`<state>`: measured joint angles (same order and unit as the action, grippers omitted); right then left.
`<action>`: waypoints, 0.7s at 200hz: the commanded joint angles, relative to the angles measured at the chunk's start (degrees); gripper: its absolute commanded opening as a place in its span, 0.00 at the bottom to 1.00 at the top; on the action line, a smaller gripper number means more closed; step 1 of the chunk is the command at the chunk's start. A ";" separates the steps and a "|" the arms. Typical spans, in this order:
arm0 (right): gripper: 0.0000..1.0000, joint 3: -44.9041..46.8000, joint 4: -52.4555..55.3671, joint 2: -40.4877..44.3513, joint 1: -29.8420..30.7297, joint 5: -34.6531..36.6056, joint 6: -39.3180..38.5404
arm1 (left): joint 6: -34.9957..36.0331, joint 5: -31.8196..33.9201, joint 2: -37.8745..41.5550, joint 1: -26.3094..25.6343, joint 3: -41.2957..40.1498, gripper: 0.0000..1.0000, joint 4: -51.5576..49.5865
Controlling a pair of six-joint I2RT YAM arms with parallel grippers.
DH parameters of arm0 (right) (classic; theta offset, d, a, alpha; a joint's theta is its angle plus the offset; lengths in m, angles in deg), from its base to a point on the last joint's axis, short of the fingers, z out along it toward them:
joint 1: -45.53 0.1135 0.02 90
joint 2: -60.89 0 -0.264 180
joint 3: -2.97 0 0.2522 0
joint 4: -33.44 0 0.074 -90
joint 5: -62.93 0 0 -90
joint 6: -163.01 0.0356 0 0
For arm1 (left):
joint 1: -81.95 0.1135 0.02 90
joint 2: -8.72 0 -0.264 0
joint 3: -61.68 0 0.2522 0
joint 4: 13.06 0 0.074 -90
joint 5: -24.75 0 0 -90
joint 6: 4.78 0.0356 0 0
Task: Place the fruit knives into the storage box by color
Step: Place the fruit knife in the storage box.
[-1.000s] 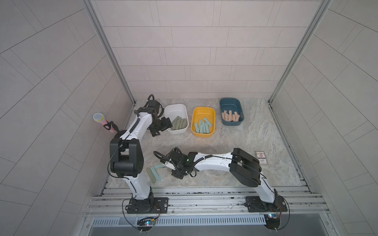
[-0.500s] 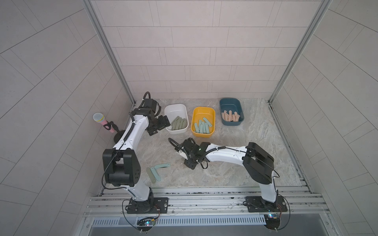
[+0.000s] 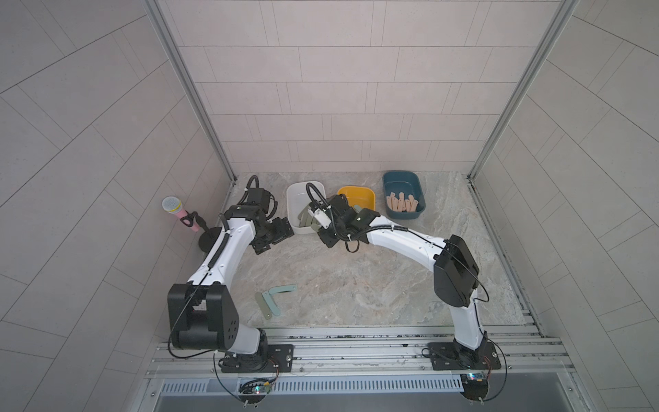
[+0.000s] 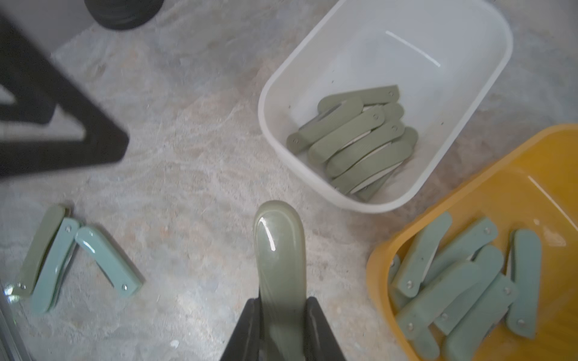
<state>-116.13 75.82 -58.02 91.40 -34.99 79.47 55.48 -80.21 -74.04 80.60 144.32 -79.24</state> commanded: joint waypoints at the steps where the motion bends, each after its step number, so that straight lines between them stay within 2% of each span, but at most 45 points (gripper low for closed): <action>1: 0.10 -6.98 1.26 -6.14 -1.83 -1.02 0.22 | 0.15 0.05 2.36 0.38 -3.36 0.90 -1.29; 71: 0.14 -32.23 4.68 -24.06 -4.62 -1.05 -0.45 | 0.61 -0.72 5.62 0.38 -11.66 0.90 -2.00; 129: 0.18 -35.35 3.98 -27.68 -5.44 -1.12 -0.45 | -0.57 -1.64 7.30 0.17 -16.49 0.90 -1.28; 140: 0.22 -35.49 4.62 -27.44 -5.52 -1.55 -0.69 | -0.90 -0.90 7.60 0.15 -16.32 0.90 -1.58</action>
<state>-150.12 78.86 -85.04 86.24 -35.91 79.51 55.22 -81.78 -68.22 80.58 128.43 -79.83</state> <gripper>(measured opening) 0.233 0.903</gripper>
